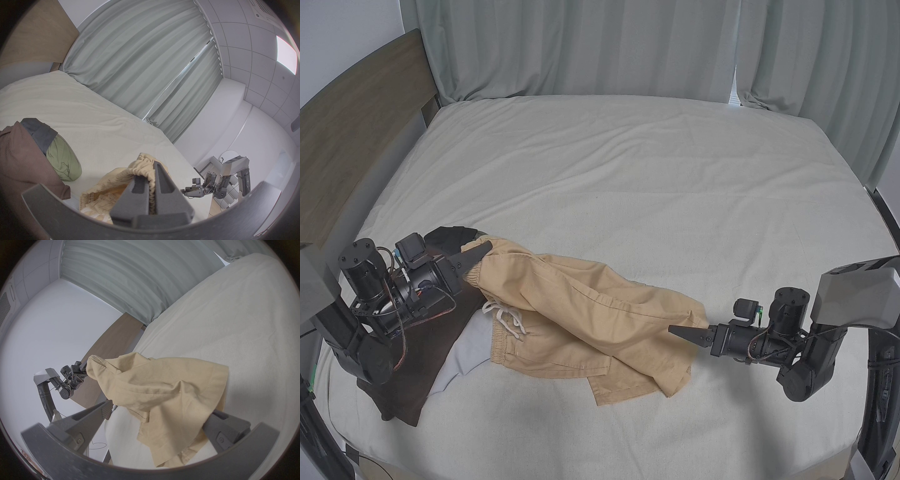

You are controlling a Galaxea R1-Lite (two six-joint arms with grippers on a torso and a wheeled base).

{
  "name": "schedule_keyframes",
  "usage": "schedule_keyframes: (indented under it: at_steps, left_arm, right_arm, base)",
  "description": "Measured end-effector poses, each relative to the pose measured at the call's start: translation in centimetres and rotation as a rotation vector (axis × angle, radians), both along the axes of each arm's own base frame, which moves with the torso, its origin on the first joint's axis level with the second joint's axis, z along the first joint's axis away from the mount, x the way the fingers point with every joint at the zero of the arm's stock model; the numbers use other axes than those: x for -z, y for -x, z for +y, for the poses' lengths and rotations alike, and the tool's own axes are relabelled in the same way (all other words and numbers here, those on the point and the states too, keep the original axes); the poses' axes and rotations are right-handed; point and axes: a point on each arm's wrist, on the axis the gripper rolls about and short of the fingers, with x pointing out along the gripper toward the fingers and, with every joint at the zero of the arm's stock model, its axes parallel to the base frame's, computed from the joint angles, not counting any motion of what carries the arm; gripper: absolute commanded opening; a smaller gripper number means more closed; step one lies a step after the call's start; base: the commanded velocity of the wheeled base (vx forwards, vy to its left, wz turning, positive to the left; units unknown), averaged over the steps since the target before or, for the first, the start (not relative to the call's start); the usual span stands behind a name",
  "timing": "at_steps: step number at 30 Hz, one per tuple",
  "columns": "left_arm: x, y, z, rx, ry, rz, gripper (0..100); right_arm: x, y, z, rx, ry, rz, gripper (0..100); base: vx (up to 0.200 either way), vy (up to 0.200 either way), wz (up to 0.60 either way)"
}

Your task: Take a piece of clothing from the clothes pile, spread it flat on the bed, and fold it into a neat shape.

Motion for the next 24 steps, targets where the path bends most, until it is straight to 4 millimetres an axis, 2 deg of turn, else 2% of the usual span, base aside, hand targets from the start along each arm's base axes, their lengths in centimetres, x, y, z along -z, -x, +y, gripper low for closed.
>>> schedule_keyframes:
  at_steps: [5, 11, 16, 24]
  left_arm:
    - [0.1, 0.0, 0.0, 0.002, 0.0, 0.004, 0]
    - [0.6, 0.0, 0.0, 0.003, -0.002, 0.022, 0]
    - [1.2, 0.1, 0.0, 0.008, -0.005, 0.045, 0]
    - [2.2, 0.4, 0.0, 0.018, -0.012, 0.088, 0]
  right_arm:
    - [0.5, -0.4, 0.0, 0.005, 0.001, 0.003, 0]
    - [0.1, -0.5, -0.2, 0.012, -0.003, -0.008, 0]
    - [-1.3, -0.3, -0.7, 0.032, -0.037, -0.006, 0]
    - [-4.8, 0.7, -1.7, 0.037, -0.122, -0.006, 0]
  base:
    - [0.0, 0.0, 0.0]
    - [0.0, 0.0, 0.0]
    - [0.0, 0.0, 0.0]
    - [0.0, 0.0, 0.0]
